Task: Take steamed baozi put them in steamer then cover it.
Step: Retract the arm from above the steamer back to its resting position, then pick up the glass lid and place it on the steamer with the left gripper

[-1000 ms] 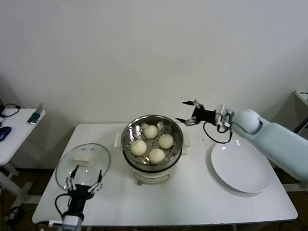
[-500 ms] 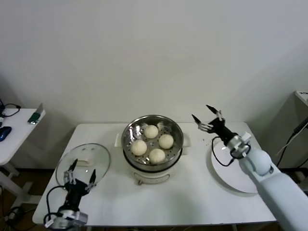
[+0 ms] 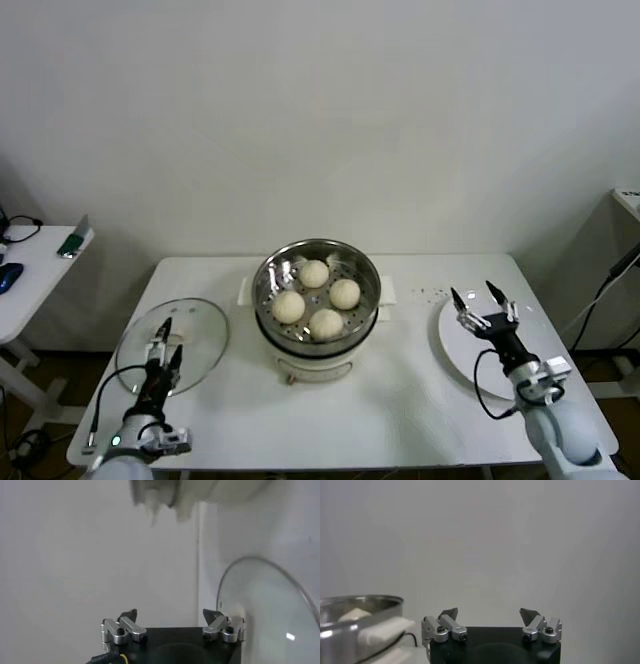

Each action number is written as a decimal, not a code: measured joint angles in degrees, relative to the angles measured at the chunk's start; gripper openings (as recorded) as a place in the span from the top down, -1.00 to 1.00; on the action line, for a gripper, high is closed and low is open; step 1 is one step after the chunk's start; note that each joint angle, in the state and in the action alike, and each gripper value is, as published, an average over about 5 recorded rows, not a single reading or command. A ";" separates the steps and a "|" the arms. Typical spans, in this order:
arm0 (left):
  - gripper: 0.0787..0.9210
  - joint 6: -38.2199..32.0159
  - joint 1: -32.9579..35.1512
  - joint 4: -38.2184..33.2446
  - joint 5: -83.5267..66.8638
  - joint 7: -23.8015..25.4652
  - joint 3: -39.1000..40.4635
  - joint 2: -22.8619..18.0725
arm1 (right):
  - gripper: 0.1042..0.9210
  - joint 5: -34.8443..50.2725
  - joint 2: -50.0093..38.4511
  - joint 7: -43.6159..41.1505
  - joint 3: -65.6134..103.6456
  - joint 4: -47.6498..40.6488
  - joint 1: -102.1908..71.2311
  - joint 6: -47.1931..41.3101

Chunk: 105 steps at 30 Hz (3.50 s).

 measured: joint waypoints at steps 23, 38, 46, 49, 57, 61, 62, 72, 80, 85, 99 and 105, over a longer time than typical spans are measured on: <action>-0.77 -2.89 -16.11 24.32 11.05 -5.64 -0.98 2.92 | -0.76 -3.71 6.92 -2.23 10.92 0.37 -10.20 0.57; -0.77 -3.95 -20.21 28.67 7.79 -8.10 0.32 3.79 | -0.76 -6.86 8.66 -3.64 11.59 -1.65 -10.79 1.80; -0.49 -4.94 -21.30 30.48 6.17 -8.14 0.72 3.75 | -0.76 -8.56 9.12 -3.81 11.11 -2.23 -10.17 2.03; -0.29 -5.34 -21.31 30.83 5.55 -8.00 0.75 3.80 | -0.76 -9.17 9.20 -3.82 10.84 -2.43 -9.84 2.05; 0.27 -5.88 -20.77 30.51 3.61 -7.27 0.78 4.35 | -0.76 -10.81 9.04 -3.55 9.94 -3.11 -8.52 2.01; 0.54 -5.93 -20.25 29.60 2.47 -6.94 0.78 4.75 | -0.76 -11.68 8.85 -3.11 9.17 -3.46 -7.47 1.86; 0.60 -5.92 -20.06 29.29 2.16 -6.85 0.78 4.87 | -0.76 -11.86 8.78 -3.02 8.96 -3.53 -7.17 1.80; 0.82 -5.01 -17.23 24.21 -1.45 -5.73 0.26 6.30 | -0.76 -12.91 7.88 -2.61 6.73 -4.65 -4.08 1.49; 0.82 -2.70 -12.72 15.90 -4.90 -4.71 -0.79 7.96 | -0.76 -13.25 7.26 -2.45 5.20 -5.70 -1.73 1.36; 0.82 0.51 -8.84 8.16 -6.80 -3.99 -1.57 9.37 | -0.76 -13.53 6.87 -2.40 4.20 -6.51 -0.32 1.42; 0.82 16.12 -4.75 -12.23 -13.06 -1.48 3.11 17.53 | -0.76 -14.84 6.02 -2.28 1.73 -9.16 3.22 1.62; 0.82 24.44 -7.97 -16.41 -17.47 0.27 10.42 23.37 | -0.76 -15.43 6.47 -2.03 0.70 -10.39 4.79 1.67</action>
